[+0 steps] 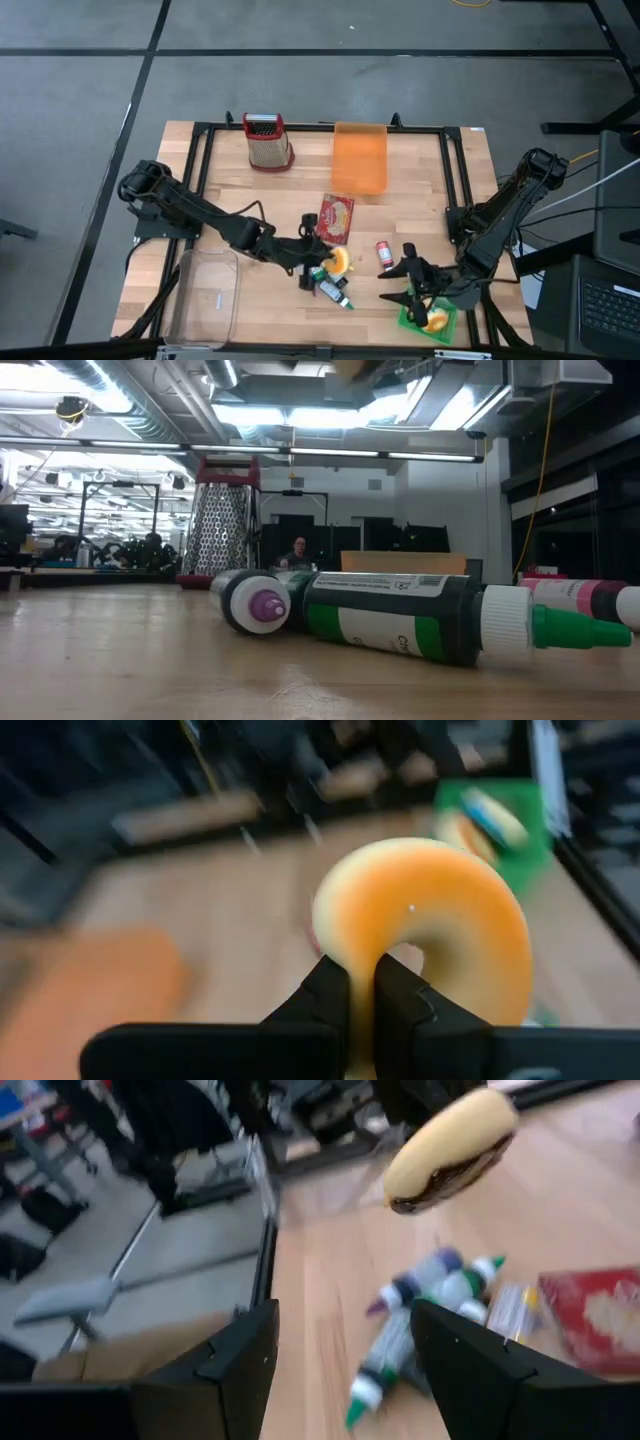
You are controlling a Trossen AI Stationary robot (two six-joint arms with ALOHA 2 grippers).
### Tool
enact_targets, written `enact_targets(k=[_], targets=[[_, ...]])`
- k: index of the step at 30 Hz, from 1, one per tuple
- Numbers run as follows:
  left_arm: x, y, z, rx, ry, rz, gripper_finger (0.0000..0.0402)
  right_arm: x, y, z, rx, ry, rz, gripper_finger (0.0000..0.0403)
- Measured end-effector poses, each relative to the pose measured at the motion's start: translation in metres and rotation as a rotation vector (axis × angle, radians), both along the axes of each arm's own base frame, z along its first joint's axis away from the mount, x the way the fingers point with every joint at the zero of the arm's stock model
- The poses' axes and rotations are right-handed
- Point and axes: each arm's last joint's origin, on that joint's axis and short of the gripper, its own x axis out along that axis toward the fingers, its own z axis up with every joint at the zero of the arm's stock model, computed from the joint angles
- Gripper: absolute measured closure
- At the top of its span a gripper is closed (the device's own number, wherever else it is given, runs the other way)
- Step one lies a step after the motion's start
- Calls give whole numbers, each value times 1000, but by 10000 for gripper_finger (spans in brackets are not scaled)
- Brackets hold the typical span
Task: Pick & Place Food Item
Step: Put the brown donut into the green bin
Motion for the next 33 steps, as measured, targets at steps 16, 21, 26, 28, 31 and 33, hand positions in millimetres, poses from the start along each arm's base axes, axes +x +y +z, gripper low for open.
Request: enact_targets(k=[16, 21, 26, 28, 31, 33], targets=[[41, 16, -14, 314, -216, 133, 387, 15, -12, 11, -79, -120, -156, 173], [46, 15, -21, 308, -232, 123, 387, 18, -15, 10, -83, -119, -172, 172], [43, 5, -17, 340, -254, 114, 387, 19, -17, 11, -98, -125, -202, 172], [40, 0, -12, 372, -252, 122, 387, 19, -17, 11, -107, -127, -212, 172], [39, -9, -3, 401, -260, 134, 387, 19, -18, 11, -119, -130, -216, 172], [38, -14, 2, 424, -260, 126, 387, 19, -18, 11, -118, -130, -217, 172]])
